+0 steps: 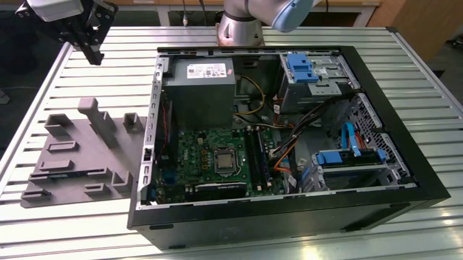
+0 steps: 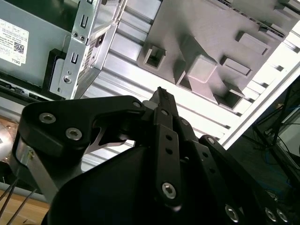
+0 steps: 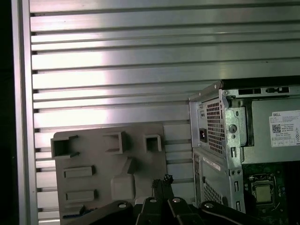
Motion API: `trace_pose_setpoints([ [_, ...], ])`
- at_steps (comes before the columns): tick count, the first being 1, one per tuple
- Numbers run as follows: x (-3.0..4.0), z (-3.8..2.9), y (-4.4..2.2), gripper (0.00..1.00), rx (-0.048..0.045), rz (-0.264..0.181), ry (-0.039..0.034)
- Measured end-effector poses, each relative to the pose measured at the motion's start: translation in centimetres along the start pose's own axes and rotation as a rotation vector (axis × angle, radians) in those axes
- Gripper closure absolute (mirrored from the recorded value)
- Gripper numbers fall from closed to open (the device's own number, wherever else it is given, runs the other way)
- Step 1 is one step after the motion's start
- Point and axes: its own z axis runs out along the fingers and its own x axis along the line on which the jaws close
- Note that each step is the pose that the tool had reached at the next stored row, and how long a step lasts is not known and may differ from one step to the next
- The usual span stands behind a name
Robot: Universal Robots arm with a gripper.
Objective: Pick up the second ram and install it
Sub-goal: 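Reach for the second ram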
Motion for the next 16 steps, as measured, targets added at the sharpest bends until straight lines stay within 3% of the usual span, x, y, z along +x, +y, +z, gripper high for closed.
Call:
trace_pose_setpoints([
  [16, 1.12, -0.01, -0.09, 0.89, 0.0000, 0.000, 0.0000],
])
